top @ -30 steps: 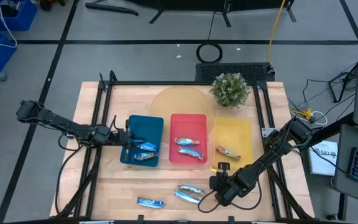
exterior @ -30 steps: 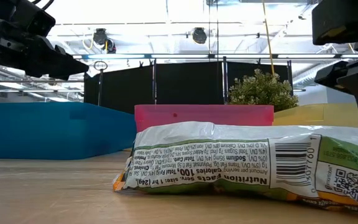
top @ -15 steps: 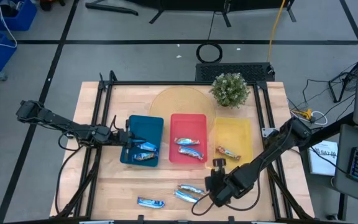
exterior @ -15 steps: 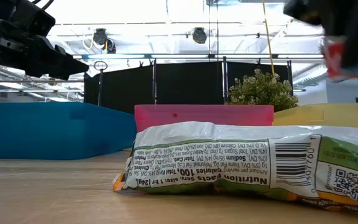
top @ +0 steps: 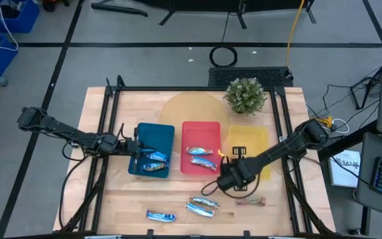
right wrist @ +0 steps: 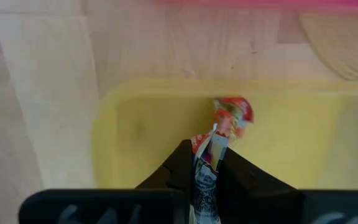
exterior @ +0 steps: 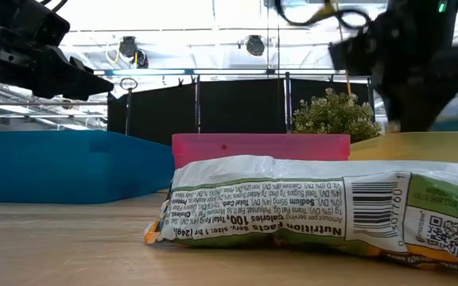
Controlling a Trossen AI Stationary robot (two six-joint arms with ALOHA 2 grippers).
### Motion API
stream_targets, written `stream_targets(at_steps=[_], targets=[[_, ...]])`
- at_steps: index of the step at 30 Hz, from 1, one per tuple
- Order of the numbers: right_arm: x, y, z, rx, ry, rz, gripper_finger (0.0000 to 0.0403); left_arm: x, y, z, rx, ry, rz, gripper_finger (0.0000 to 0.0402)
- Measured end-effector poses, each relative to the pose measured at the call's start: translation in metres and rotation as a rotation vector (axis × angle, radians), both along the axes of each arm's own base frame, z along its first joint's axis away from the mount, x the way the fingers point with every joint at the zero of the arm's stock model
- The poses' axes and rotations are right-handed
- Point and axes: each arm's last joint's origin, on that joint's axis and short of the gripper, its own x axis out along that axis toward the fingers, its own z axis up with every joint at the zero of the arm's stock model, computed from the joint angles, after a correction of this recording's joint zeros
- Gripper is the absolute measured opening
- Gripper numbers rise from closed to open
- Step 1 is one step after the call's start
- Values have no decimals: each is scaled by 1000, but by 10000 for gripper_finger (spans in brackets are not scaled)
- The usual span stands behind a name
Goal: Pick and place Granola Bars by type
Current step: Put the red granola bar into the yellow bin
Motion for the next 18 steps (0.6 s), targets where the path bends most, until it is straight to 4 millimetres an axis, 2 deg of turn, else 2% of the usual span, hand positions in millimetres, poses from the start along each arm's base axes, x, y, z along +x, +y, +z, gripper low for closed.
stream_targets(at_steps=[7,14,18], targets=[[-12,-21,-20,87,-94,-27,33,0,0,0,12,0,-2,49],[-33,-34,-18,195,-259,-149,42,0,0,0,12,0,-2,49],[-46,-39,-12,208,-288,-232,77,0,0,2,12,-25,-3,49]])
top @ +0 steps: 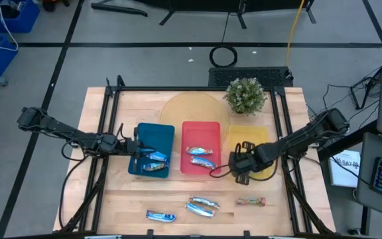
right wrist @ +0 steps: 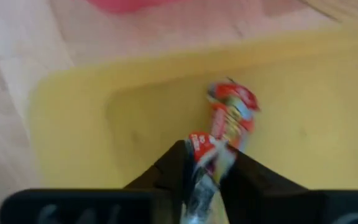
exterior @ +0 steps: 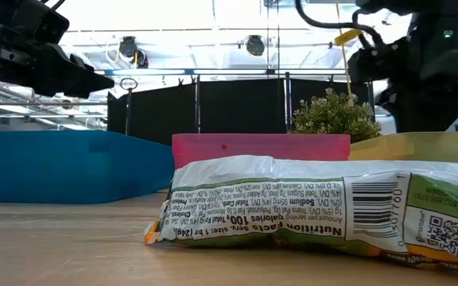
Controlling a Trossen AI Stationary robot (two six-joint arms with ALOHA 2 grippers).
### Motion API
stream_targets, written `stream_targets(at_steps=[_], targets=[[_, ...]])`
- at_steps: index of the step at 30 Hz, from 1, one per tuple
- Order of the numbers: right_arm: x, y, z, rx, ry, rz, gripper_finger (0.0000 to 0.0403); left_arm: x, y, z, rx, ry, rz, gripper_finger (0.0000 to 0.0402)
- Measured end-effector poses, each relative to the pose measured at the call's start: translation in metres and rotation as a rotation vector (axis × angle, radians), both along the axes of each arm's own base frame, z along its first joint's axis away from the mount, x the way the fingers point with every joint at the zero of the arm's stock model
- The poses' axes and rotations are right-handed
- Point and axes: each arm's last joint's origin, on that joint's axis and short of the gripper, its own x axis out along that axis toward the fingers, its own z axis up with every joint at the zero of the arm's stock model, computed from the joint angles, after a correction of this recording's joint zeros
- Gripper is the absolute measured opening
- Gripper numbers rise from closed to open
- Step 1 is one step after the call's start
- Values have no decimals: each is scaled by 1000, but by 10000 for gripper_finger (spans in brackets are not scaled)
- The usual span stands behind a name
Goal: Pick and place Granola Bars by type
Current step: Put the red granola bar into the yellow bin, then put the yellow granola bar into the red bin
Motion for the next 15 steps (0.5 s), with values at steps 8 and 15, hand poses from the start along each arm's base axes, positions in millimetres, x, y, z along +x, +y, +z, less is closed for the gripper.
stream_targets(at_steps=[8,15], targets=[[-12,-5,35,-80,-197,-1,160,1,0,5,-10,-48,0,49],[-17,13,72,-314,-612,185,109,1,9,10,12,-66,327,49]])
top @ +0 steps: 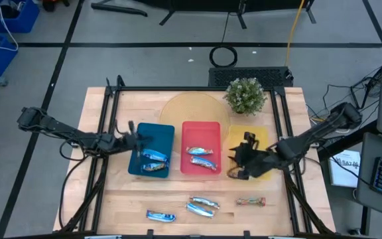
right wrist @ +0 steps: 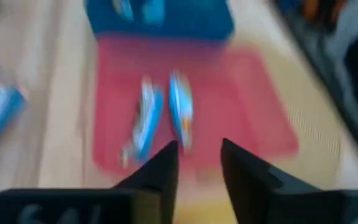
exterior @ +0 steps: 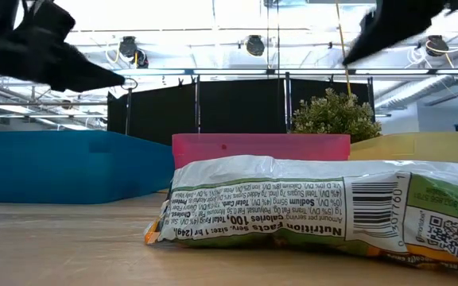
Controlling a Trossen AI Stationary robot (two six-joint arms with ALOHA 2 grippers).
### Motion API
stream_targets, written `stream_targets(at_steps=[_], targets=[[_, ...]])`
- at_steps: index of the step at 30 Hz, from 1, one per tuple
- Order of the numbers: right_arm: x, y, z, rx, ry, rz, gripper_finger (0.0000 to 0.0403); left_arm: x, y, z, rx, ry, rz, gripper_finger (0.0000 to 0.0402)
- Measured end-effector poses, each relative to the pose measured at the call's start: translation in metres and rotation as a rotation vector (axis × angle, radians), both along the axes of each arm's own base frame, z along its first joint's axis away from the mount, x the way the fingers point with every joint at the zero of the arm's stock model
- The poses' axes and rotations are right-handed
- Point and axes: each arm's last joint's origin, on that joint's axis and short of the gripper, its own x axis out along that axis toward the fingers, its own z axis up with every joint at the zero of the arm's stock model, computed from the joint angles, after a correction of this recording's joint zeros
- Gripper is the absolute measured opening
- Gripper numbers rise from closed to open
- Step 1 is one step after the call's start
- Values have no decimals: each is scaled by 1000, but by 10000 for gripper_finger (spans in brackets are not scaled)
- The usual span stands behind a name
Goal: Pick and place Granola Bars by type
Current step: Put the yellow granola bar into the red bin
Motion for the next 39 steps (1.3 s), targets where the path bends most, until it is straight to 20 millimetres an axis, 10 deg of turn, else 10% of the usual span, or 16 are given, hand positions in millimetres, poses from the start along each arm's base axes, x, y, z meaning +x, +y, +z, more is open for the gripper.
stream_targets(at_steps=[6,18,39], targets=[[-3,10,-22,-161,-213,193,9,2,2,3,-8,26,92,49],[-16,-20,-60,-235,-383,152,3,54,-20,71,-95,265,-81,49],[-28,-36,-60,-194,-439,81,1,181,-184,39,-49,576,-493,173]])
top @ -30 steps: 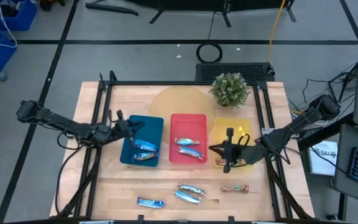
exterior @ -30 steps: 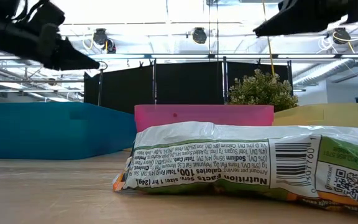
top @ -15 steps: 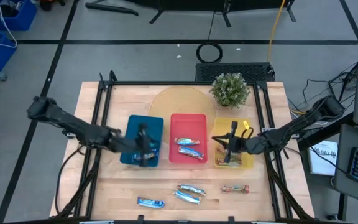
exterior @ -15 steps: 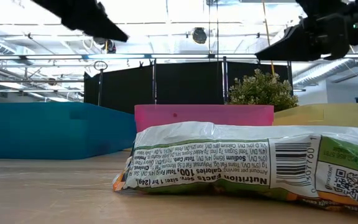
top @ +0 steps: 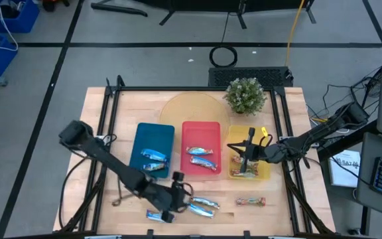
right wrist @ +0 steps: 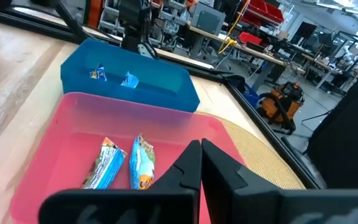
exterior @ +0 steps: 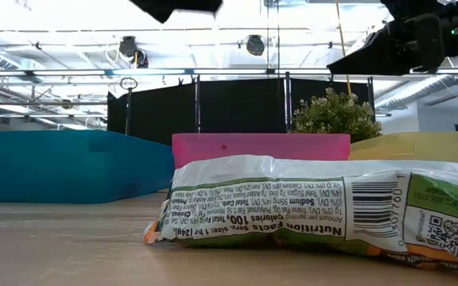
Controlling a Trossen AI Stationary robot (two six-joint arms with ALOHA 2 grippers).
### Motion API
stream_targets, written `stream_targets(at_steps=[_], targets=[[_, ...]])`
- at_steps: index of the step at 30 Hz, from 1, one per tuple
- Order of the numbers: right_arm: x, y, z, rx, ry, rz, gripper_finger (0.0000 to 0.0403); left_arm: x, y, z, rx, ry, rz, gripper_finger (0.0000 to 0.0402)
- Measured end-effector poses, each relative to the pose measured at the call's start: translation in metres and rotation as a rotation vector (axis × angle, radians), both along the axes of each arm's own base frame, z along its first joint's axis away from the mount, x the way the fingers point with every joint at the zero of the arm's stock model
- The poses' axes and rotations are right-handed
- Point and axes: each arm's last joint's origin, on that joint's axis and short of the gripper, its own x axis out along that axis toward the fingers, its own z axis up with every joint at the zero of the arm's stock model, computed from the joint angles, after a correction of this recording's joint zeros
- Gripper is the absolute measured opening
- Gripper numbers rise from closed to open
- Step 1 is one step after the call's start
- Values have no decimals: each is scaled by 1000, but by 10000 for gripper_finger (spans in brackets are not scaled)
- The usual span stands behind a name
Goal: Pick and place Granola Bars by type
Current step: Put the yellow granola bar into the red bin
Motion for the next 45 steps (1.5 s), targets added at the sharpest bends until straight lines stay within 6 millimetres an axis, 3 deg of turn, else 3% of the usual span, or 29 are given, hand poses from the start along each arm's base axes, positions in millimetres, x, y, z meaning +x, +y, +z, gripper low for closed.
stream_targets(at_steps=[4,11,18,25,39,45], targets=[[0,0,0,19,-2,-3,1,17,-15,-29,35,127,-22,193],[0,0,-1,27,2,-5,1,26,-35,-40,16,183,-92,203],[0,0,-2,26,8,-6,1,32,-25,-45,-34,241,-88,204],[0,0,-2,42,8,-9,0,38,-22,-67,-54,300,-85,202],[-2,1,-9,99,32,66,0,52,-15,-77,-104,245,10,197],[-4,1,-13,93,44,65,0,52,-15,-82,-112,266,25,155]])
